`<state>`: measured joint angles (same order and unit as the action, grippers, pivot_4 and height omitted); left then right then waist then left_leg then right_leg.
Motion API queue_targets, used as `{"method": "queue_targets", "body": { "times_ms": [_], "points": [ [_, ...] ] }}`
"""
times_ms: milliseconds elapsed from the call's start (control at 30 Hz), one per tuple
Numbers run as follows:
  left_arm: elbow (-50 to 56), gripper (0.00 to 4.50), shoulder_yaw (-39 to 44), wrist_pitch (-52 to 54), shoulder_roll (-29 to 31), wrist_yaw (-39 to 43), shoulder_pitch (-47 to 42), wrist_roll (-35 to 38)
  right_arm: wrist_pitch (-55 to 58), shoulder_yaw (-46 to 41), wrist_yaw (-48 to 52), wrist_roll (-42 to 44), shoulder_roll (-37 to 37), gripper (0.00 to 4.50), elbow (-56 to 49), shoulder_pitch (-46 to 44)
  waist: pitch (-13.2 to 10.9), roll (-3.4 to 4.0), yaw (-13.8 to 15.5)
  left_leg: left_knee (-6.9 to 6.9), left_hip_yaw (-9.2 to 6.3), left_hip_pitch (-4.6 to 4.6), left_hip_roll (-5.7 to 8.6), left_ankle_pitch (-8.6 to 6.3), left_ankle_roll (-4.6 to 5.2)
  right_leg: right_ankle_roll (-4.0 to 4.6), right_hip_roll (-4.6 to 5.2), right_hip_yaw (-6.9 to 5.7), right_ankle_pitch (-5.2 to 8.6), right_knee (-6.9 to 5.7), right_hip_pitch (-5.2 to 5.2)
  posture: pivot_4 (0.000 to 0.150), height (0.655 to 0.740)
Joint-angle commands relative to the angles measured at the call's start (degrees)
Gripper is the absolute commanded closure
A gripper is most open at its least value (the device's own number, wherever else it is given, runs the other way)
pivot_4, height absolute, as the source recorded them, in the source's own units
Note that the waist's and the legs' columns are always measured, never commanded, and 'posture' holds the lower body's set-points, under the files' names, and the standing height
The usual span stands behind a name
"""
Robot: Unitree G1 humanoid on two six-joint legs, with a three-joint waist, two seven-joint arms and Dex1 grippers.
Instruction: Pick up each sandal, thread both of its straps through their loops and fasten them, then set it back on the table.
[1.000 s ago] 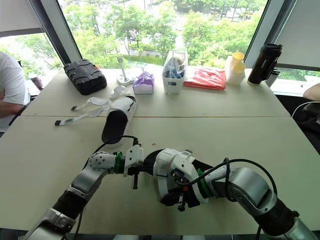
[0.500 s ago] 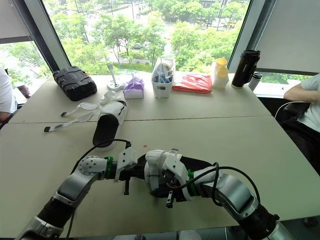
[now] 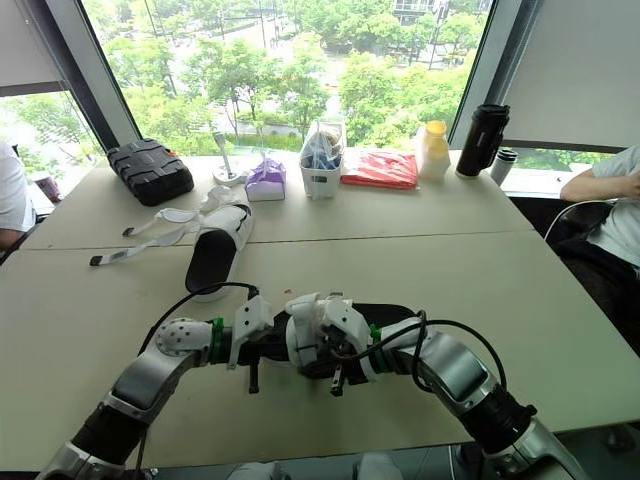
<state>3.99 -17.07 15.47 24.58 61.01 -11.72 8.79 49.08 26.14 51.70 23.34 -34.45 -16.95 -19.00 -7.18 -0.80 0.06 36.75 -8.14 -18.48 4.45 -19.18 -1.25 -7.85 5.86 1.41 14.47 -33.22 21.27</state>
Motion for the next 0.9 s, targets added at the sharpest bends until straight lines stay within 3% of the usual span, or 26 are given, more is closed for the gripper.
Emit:
{"method": "queue_targets", "body": {
  "times_ms": [33, 200, 367, 633, 900],
  "points": [
    [-3.1, 4.50, -7.6, 1.8, -1.1, 2.8, 2.0, -1.1, 6.3, -0.2, -0.8, 1.6, -1.8, 4.45, -2.3, 3.6, 0.0, 0.18, 0.8, 0.04, 0.01, 0.02, 0.02, 0.01, 0.00, 0.00, 0.01, -0.02, -0.01, -0.01, 0.11, 0.150, 0.7400],
    [-3.6, 4.50, -7.6, 2.0, -1.2, 3.3, 1.7, -1.4, 9.7, -2.2, -2.9, 2.7, -1.9, 4.45, -6.8, 7.1, 0.4, 0.31, 2.3, 0.21, -0.03, -0.92, 0.32, 0.06, 0.17, 0.14, 0.07, -0.16, -0.41, -0.16, 1.21, 0.150, 0.7400],
    [-4.2, 4.50, -7.6, 1.8, -1.1, 3.5, 1.4, -1.3, 12.2, -5.6, -4.0, 4.6, -2.7, 4.45, -9.2, 8.8, 0.3, 0.43, 2.5, 0.20, -0.04, -1.04, 0.64, -0.06, 0.36, 0.28, 0.44, -0.21, -0.27, -0.12, 1.23, 0.150, 0.7400],
    [-4.6, 4.50, -7.7, 1.5, -1.1, 3.1, 1.0, -1.1, 15.4, -9.9, -2.3, 9.9, -5.8, 4.45, -14.0, 9.9, 0.1, 0.64, 3.7, 0.21, -0.04, -1.14, 0.91, -0.25, 0.70, -0.26, 0.70, -0.31, -0.13, 0.02, 1.22, 0.150, 0.7400],
    [-4.2, 4.50, -8.3, 1.4, -0.8, 2.7, 1.2, -0.8, 15.9, -10.6, 2.0, 14.7, -12.9, 4.45, -19.4, 10.2, 0.1, 0.66, 4.2, 0.40, -0.04, -1.94, 1.22, -0.14, 0.51, -0.25, 1.01, -0.37, -0.13, 0.12, 1.84, 0.150, 0.7400]
  ]
}}
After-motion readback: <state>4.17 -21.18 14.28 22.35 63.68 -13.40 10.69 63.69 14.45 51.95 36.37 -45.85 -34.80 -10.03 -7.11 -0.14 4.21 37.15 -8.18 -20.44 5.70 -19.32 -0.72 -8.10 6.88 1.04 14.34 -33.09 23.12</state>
